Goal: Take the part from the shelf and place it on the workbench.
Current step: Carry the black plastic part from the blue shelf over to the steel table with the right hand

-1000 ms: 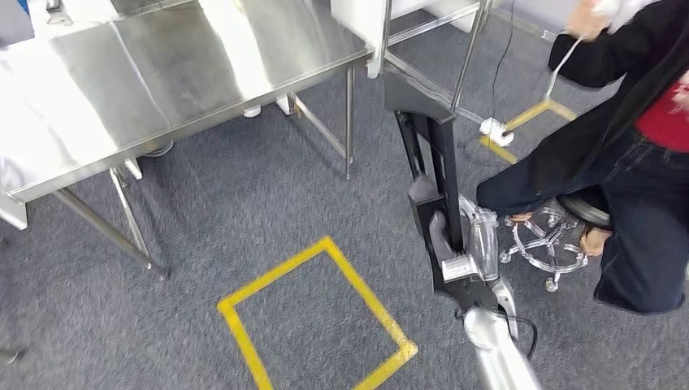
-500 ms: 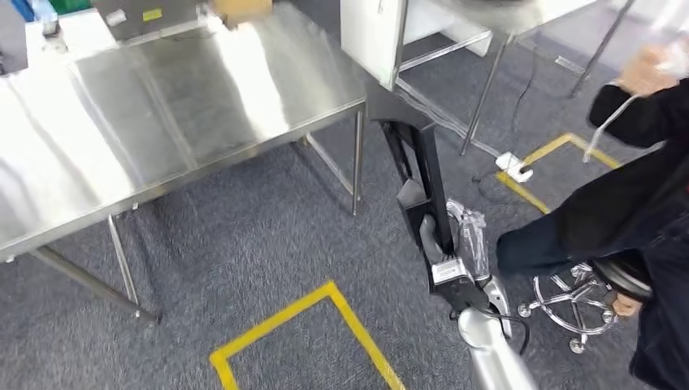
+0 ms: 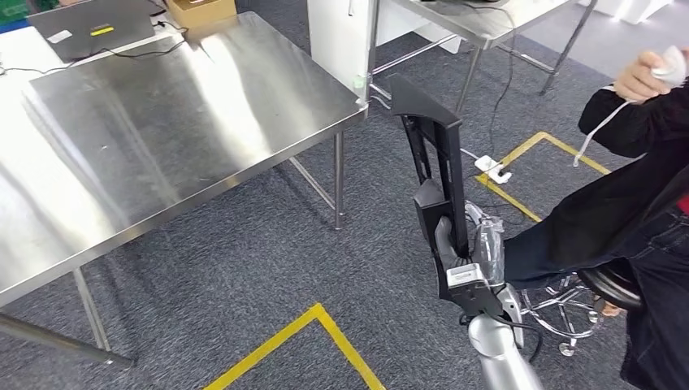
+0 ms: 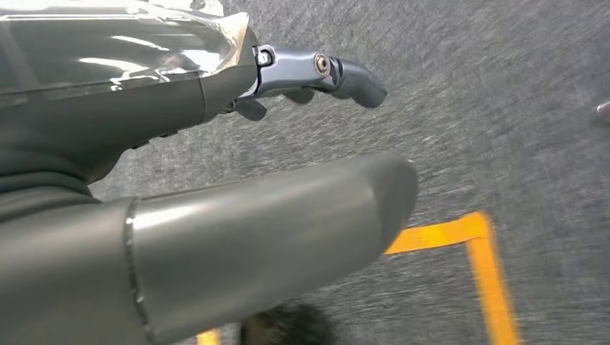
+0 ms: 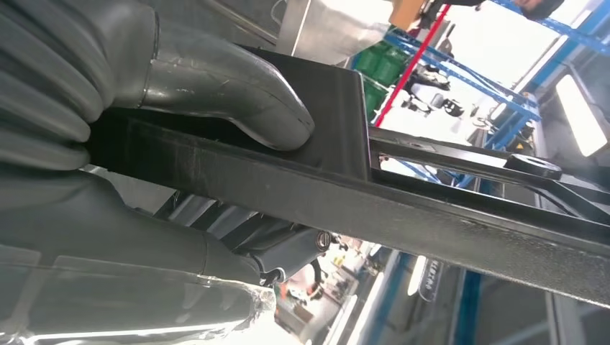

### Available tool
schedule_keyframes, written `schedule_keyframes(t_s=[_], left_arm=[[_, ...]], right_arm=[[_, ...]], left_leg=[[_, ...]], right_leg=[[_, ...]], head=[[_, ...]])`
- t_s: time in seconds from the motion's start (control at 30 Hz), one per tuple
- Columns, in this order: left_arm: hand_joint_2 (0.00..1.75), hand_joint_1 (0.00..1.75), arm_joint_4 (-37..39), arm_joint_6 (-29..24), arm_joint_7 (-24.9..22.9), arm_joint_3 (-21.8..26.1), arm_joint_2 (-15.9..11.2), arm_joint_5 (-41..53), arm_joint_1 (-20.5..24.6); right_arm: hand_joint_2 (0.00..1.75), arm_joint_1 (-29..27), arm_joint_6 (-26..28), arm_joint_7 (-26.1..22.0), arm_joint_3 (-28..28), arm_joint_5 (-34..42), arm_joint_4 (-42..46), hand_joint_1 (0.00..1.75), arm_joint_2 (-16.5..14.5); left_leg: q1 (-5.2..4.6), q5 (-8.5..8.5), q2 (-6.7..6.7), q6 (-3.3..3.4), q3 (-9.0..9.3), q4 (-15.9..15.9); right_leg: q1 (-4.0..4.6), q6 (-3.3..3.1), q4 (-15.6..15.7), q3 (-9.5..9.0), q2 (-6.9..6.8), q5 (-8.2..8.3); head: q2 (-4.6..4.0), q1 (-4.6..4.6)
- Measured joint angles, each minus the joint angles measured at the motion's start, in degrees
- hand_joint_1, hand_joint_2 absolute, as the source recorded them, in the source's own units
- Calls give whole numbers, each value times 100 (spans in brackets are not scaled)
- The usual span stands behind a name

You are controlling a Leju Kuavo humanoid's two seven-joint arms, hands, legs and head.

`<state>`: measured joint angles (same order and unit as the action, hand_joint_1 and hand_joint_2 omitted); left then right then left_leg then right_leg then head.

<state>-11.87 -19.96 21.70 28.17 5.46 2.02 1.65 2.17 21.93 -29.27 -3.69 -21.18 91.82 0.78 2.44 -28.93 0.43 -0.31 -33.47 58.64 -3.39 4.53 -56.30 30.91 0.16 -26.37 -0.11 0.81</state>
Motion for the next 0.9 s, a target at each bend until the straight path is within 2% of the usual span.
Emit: schedule_keyframes(t_s=[0.03,0.1,0.13,0.17,0.2,0.27,0.3,0.33,0.37,0.4,0.47,0.5,0.53,0.57,0.9], left_arm=[[0,0,8,4,5,7,8,0,-4],[0,0,1,7,17,13,1,-1,10],[0,0,-4,7,25,14,0,0,23],[0,0,-9,8,33,14,-4,1,39],[0,0,-12,8,39,15,-7,1,51],[0,0,-13,9,45,15,-19,2,61],[0,0,-13,9,46,15,-24,3,62],[0,0,-13,9,46,15,-23,4,61],[0,0,-13,9,46,15,-20,5,61],[0,0,-13,9,46,15,-12,7,62],[0,0,-13,12,48,15,18,8,67],[0,0,-13,16,50,15,28,9,70],[0,0,-14,21,53,15,34,14,68],[0,0,-14,27,56,15,29,20,67],[0,0,-15,89,99,15,9,113,72]], right_arm=[[175,-42,11,6,29,-7,62,175,8],[175,-119,23,14,81,-17,188,175,19],[175,-146,26,14,104,-20,241,175,23],[175,-169,28,14,122,-21,288,175,29],[175,-189,31,14,142,-22,329,175,37],[175,-235,33,15,184,-20,391,175,49],[175,-262,33,16,204,-20,411,175,54],[175,-287,33,18,220,-20,428,175,57],[175,-308,33,20,231,-20,446,175,60],[175,-320,34,20,237,-20,466,175,62],[175,-330,35,21,251,-21,510,175,64],[175,-331,39,22,258,-21,533,175,66],[175,-335,47,23,267,-23,556,175,66],[175,-343,62,25,278,-31,587,175,66],[175,-540,150,56,434,-184,984,175,35]], left_leg=[[-15,83,14,15,-43,-28],[-75,193,-10,87,5,1],[-103,204,-26,138,30,0],[-133,210,-39,195,55,-7],[-159,208,-48,249,63,-13],[-237,181,-71,335,75,-12],[-282,162,-83,370,91,-12],[-330,143,-99,403,118,-12],[-380,122,-115,435,152,-12],[-426,100,-130,465,191,-12],[-490,54,-162,501,235,-8],[-507,35,-174,505,238,-1],[-510,23,-181,502,233,6],[-514,15,-186,495,230,12],[-501,-8,-176,481,232,-1]], right_leg=[[29,46,-14,-24,10,-40],[40,120,-16,-55,3,-107],[27,117,-106,-27,-6,-170],[23,89,-323,76,-14,-277],[29,38,-690,267,-20,-429],[93,-53,-1581,774,-21,-714],[142,-70,-1860,964,-19,-760],[199,-79,-1904,1040,-18,-708],[267,-90,-1697,989,-16,-561],[338,-122,-1300,840,-13,-355],[462,-285,-541,530,10,-4],[485,-360,-330,440,14,91],[489,-417,-257,406,16,128],[477,-427,-234,389,5,144],[464,-446,-224,390,8,144]], head=[[0,3],[1,-15],[1,-21],[1,-35],[1,-50],[1,-75],[1,-79],[1,-81],[1,-82],[1,-81],[1,-65],[1,-52],[1,-38],[1,-26],[1,-29]])
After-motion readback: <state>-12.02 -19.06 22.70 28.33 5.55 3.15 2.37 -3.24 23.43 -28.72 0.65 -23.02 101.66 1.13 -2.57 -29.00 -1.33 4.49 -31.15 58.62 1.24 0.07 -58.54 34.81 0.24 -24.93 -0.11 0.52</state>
